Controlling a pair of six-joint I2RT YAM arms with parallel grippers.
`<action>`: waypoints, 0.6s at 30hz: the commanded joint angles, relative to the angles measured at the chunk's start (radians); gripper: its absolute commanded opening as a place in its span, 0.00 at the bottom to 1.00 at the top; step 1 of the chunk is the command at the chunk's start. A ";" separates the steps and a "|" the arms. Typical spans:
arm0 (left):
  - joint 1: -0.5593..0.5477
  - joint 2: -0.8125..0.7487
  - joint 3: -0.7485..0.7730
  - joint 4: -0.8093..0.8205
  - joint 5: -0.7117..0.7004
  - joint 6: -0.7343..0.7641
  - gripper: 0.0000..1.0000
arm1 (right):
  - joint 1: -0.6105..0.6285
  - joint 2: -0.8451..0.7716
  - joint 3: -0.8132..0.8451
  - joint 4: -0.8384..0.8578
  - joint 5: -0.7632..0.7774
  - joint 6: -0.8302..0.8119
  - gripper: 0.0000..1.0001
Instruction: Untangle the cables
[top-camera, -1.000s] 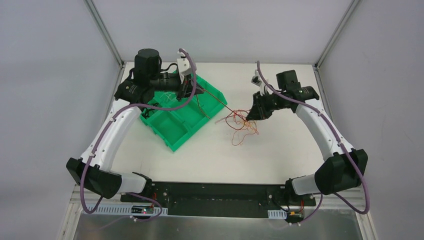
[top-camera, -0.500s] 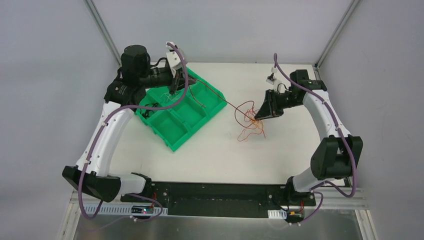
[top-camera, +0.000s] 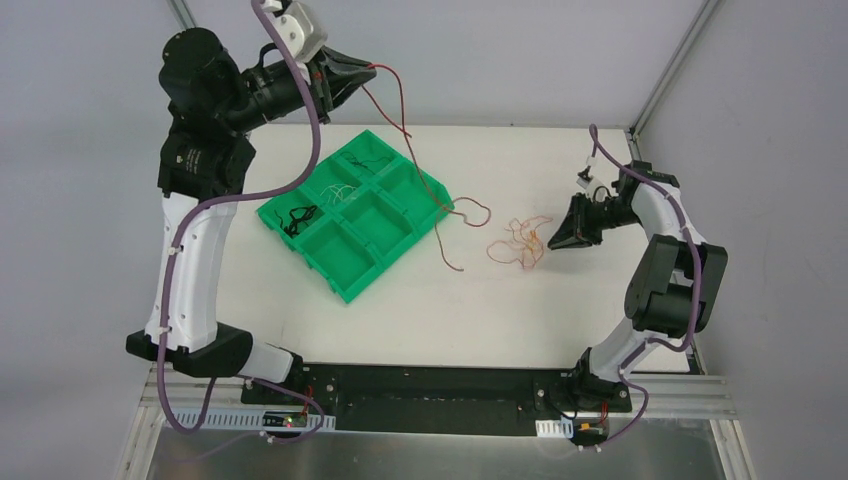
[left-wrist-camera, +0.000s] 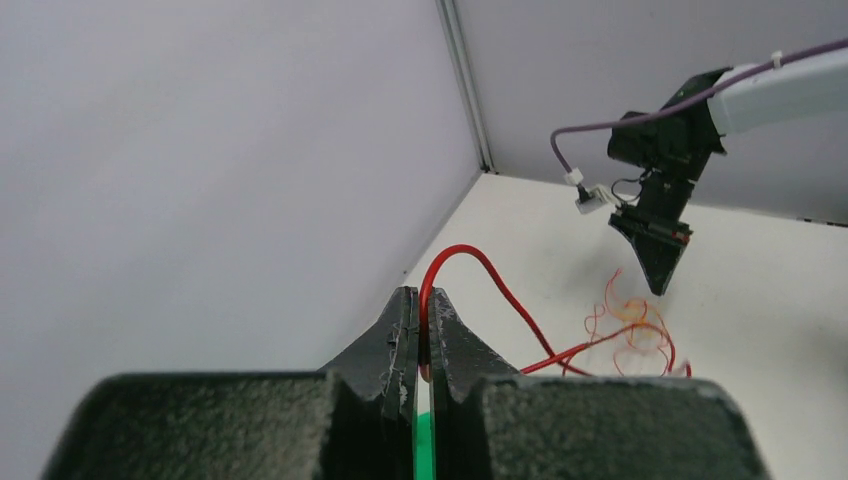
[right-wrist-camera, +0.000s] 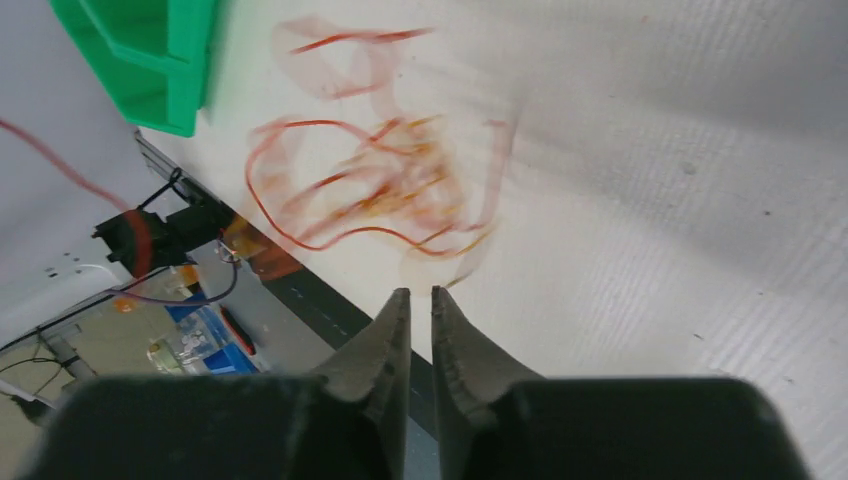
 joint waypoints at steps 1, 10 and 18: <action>0.006 0.058 0.126 0.035 -0.030 -0.094 0.00 | -0.014 0.013 -0.030 0.030 0.096 -0.047 0.08; 0.006 0.097 0.195 0.038 -0.063 -0.092 0.00 | -0.003 0.003 -0.029 0.058 0.247 -0.145 0.18; 0.006 0.076 0.061 0.044 -0.186 0.003 0.00 | 0.008 -0.052 0.019 0.019 0.174 -0.127 0.72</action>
